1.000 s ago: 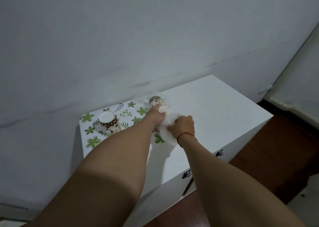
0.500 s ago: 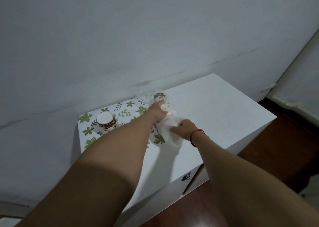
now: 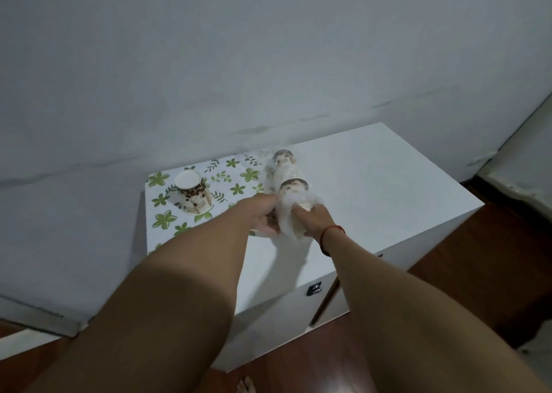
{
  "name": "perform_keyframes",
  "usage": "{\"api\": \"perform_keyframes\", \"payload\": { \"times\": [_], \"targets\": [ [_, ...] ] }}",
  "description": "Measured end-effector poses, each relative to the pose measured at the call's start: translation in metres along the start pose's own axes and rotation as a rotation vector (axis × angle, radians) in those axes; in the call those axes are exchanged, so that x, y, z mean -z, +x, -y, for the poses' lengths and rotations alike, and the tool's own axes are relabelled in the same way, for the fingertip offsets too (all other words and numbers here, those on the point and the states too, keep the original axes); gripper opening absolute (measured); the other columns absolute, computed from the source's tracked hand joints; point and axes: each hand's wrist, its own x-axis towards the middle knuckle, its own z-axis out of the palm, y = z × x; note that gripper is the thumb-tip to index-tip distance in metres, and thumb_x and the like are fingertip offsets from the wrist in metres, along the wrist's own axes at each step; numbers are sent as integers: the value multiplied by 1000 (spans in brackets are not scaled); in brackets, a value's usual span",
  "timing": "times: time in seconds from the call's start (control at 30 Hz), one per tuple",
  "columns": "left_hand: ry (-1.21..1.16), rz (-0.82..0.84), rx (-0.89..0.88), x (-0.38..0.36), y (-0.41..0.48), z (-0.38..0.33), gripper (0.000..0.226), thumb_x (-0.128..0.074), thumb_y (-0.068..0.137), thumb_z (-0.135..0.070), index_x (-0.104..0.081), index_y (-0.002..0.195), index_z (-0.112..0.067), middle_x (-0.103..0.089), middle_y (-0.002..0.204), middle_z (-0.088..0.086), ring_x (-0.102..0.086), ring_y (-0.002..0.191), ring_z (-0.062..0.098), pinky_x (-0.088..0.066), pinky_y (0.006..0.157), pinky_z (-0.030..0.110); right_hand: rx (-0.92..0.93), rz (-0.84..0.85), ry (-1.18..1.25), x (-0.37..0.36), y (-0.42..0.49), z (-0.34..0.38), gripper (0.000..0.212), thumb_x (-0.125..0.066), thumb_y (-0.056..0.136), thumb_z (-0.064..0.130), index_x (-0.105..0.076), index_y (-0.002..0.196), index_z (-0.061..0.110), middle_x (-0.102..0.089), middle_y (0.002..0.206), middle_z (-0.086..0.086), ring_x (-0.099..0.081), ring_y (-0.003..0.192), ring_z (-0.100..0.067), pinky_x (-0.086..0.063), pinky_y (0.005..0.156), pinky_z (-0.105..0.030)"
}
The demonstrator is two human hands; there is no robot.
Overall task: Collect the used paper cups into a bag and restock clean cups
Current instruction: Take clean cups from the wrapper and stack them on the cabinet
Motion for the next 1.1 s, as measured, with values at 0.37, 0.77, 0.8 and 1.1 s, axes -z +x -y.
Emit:
{"api": "perform_keyframes", "payload": {
  "times": [0.37,0.77,0.8,1.1],
  "targets": [
    [-94,-154,-140,-17,4,0,21,-58,89,8,-57,110,12,-66,97,19,-65,83,27,-57,59,32,32,-64,197,23,3,-10,32,-66,79,36,-62,105,16,-70,96,-4,-65,75,-22,-55,72,-33],
    [271,-366,-140,-20,10,3,19,-57,84,7,-61,102,5,-65,103,18,-69,71,30,-50,31,31,-59,-81,113,20,13,-8,58,-76,61,49,-67,108,15,-69,106,-5,-65,94,-22,-52,75,-29],
    [290,-405,-156,-17,14,3,17,-58,86,3,-61,102,6,-67,106,20,-67,60,31,-50,33,33,-40,-63,61,21,12,-8,56,-77,61,49,-68,106,15,-68,104,-4,-65,92,-22,-51,70,-27],
    [139,-110,58,-17,-9,-4,17,-48,90,-3,-61,94,7,-69,95,24,-66,70,30,-60,61,39,-97,25,-157,28,16,0,66,-57,74,67,-61,103,9,-59,97,-5,-56,82,-25,-41,61,-27]
  ]
}}
